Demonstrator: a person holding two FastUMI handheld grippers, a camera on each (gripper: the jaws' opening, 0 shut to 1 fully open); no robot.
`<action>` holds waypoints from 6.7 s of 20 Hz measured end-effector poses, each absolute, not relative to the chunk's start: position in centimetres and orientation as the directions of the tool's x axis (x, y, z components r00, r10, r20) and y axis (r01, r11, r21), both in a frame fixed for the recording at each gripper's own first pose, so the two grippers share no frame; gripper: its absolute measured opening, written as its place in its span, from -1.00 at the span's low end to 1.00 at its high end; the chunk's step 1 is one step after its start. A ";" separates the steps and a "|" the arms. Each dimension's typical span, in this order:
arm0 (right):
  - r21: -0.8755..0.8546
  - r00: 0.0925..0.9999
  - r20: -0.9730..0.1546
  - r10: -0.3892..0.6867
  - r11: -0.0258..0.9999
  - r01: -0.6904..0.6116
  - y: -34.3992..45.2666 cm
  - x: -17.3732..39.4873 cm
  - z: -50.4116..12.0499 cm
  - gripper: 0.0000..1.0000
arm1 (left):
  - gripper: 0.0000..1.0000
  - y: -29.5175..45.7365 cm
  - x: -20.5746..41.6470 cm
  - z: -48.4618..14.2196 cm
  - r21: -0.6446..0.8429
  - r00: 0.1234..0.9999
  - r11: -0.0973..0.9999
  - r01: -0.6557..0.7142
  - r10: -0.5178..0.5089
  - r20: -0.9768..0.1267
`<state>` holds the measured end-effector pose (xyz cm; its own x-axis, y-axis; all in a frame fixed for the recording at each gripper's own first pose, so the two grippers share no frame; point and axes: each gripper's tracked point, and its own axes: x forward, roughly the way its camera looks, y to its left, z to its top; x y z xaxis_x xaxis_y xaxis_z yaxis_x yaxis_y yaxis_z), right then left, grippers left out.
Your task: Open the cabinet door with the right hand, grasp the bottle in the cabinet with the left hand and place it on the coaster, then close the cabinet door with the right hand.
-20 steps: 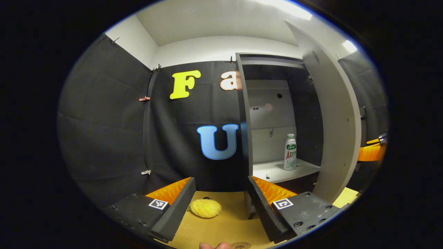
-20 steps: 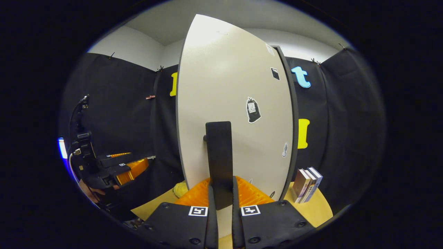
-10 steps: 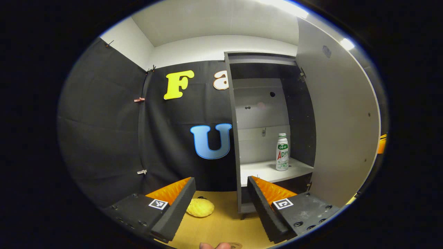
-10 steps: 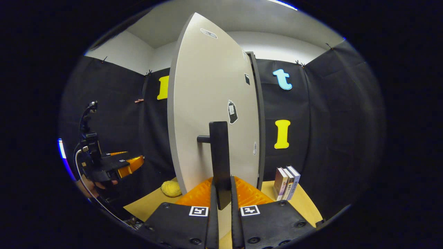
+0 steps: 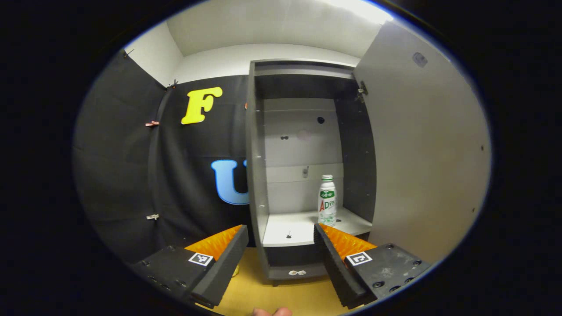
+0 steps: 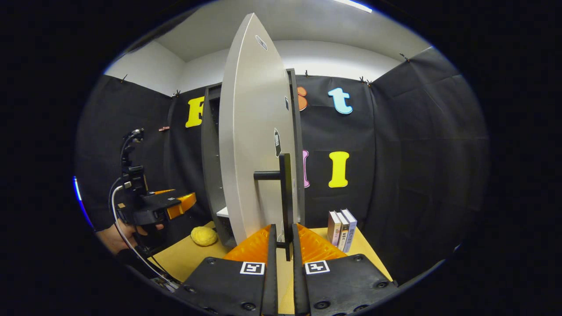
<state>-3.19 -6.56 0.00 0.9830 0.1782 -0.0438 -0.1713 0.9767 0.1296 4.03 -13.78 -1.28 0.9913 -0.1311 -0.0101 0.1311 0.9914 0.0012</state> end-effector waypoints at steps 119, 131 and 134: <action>0.104 0.998 -0.037 -0.046 0.993 0.050 -16.3 2.1 -2.0 0.85 | 0.88 -2.3 -4.6 -24.8 -0.054 0.992 0.999 -0.006 -0.001 -0.128; 0.097 0.997 -0.080 -0.018 0.995 0.025 -8.3 1.3 -2.0 0.84 | 0.88 -0.5 -1.8 -16.8 -0.040 0.995 0.998 0.048 -0.051 -0.083; 0.083 0.997 -0.081 0.018 0.996 -0.011 -4.0 1.9 -2.0 0.84 | 0.88 0.9 -1.6 -17.6 -0.010 0.993 0.999 0.045 -0.046 -0.113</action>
<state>1.92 -4.03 -2.03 0.9965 0.0181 -0.0812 -0.0114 0.9965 0.0833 -1.58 0.93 -17.61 0.9925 -0.0455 -0.1130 0.0446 0.9989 -0.0103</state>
